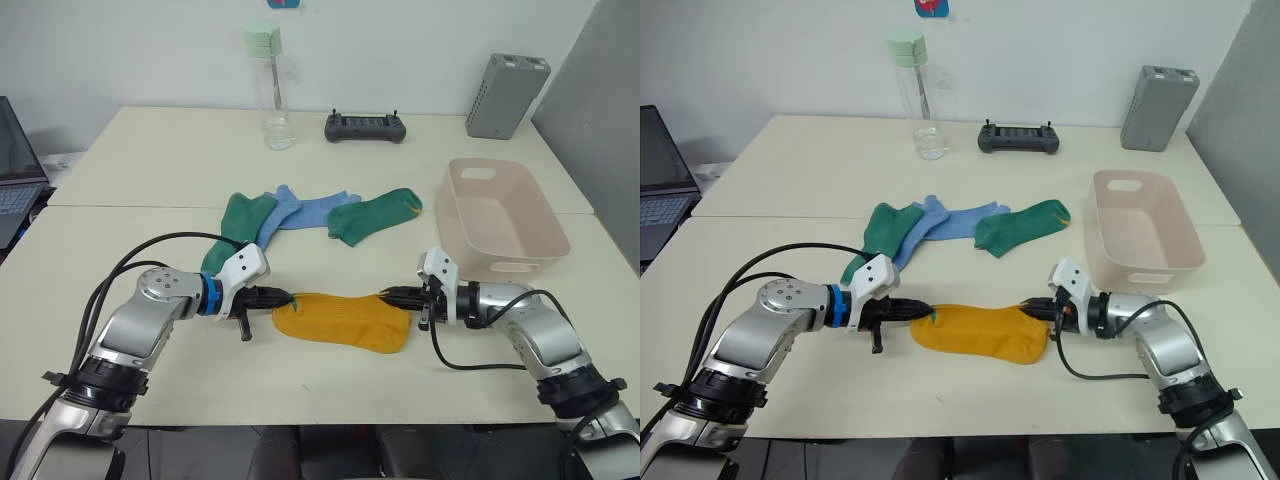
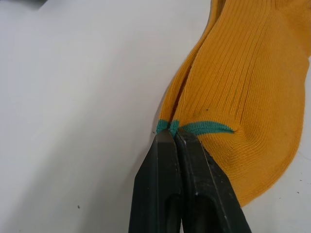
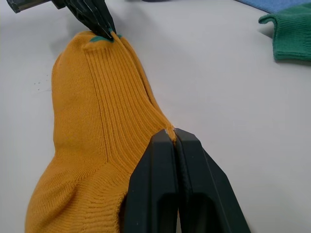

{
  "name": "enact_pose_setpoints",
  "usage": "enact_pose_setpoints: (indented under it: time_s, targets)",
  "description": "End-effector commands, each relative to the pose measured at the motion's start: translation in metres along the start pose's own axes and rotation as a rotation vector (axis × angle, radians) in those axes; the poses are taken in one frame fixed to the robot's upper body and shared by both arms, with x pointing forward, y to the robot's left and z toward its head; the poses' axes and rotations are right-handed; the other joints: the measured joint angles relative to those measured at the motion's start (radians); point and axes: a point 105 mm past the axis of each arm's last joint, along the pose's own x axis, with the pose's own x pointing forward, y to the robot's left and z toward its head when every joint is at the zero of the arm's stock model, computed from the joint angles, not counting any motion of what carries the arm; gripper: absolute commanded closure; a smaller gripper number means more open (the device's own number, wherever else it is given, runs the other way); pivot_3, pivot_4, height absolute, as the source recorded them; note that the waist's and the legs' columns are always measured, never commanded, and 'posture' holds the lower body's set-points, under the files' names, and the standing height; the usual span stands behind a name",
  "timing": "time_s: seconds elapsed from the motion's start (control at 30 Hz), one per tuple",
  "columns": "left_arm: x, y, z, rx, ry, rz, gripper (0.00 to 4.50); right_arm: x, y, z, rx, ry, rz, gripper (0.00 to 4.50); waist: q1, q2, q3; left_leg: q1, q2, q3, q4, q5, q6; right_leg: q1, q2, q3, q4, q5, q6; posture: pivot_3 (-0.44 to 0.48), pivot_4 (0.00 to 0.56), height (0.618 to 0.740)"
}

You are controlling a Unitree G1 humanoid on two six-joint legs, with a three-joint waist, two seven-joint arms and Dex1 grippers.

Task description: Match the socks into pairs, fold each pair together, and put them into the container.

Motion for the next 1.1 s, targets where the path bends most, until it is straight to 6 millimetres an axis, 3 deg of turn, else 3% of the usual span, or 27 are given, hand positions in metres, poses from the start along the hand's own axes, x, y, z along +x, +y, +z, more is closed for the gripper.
enact_pose_setpoints:
  time_s: [0.03, 0.33, 0.37, 0.43, 0.67, 0.8, 0.93, 1.03, 1.1]
  targets:
    - [0.001, 0.000, 0.010, 0.044, -0.009, -0.005, 4.47, -0.003, -0.005, 0.010, -0.050, -0.023, 0.001, 4.50, 0.000, 0.000, 0.000, 0.000, 0.000, 0.000, 0.000, 0.000, 0.000, 0.000, 0.000, 0.000, 0.000, 0.000, 0.000, 0.000, 0.150, 0.740]
    - [0.003, 0.003, 0.013, 0.054, -0.016, 0.000, 4.47, -0.003, -0.010, 0.010, -0.035, -0.034, -0.006, 4.50, 0.000, 0.000, 0.000, 0.000, 0.000, 0.000, 0.000, 0.000, 0.000, 0.000, 0.000, 0.000, 0.000, 0.000, 0.000, 0.000, 0.150, 0.740]
    - [0.002, 0.002, 0.014, 0.061, -0.016, -0.002, 4.30, -0.004, -0.011, 0.011, -0.029, -0.041, -0.008, 4.03, 0.000, 0.000, 0.000, 0.000, 0.000, 0.000, 0.000, 0.000, 0.000, 0.000, 0.000, 0.000, 0.000, 0.000, 0.000, 0.000, 0.150, 0.740]
    - [-0.001, 0.003, 0.014, 0.060, -0.019, 0.001, 3.88, -0.010, -0.015, 0.015, -0.016, -0.066, -0.028, 3.57, 0.000, 0.000, 0.000, 0.000, 0.000, 0.000, 0.000, 0.000, 0.000, 0.000, 0.000, 0.000, 0.000, 0.000, 0.000, 0.000, 0.150, 0.740]
    - [-0.026, 0.009, 0.016, 0.027, -0.028, 0.019, 1.76, -0.026, -0.011, 0.038, -0.015, -0.132, -0.045, 1.16, -0.001, 0.000, 0.000, 0.000, 0.000, 0.000, 0.000, 0.000, 0.000, 0.000, 0.000, 0.000, 0.000, 0.000, 0.000, 0.000, 0.150, 0.740]
    - [-0.042, 0.018, 0.025, 0.076, -0.041, 0.046, 1.76, -0.031, -0.005, 0.063, -0.044, -0.179, -0.045, 1.16, -0.002, 0.000, 0.000, 0.000, 0.000, 0.000, 0.000, 0.000, 0.000, 0.000, 0.000, 0.000, 0.000, 0.000, 0.000, 0.000, 0.150, 0.740]
    - [-0.040, 0.020, 0.052, 0.109, -0.158, 0.045, 1.76, -0.019, 0.009, 0.074, -0.092, -0.180, -0.020, 1.16, 0.002, 0.000, 0.000, 0.000, 0.000, 0.000, 0.001, 0.000, 0.000, 0.000, 0.000, 0.000, 0.000, 0.000, 0.000, 0.000, 0.150, 0.740]
    - [-0.028, 0.008, 0.063, 0.200, -0.184, 0.004, 1.71, -0.003, 0.016, 0.063, -0.209, -0.095, -0.025, 1.75, 0.003, 0.000, 0.000, 0.000, 0.000, 0.000, 0.001, 0.000, 0.000, 0.000, 0.000, 0.000, 0.000, 0.000, 0.000, 0.000, 0.150, 0.740]
    - [-0.019, -0.002, 0.070, 0.246, -0.217, -0.031, 2.28, 0.007, 0.020, 0.057, -0.229, -0.081, -0.029, 2.43, 0.002, 0.000, 0.000, -0.001, 0.000, 0.000, 0.001, 0.000, 0.000, 0.000, 0.000, 0.000, 0.000, 0.000, 0.000, 0.000, 0.150, 0.740]
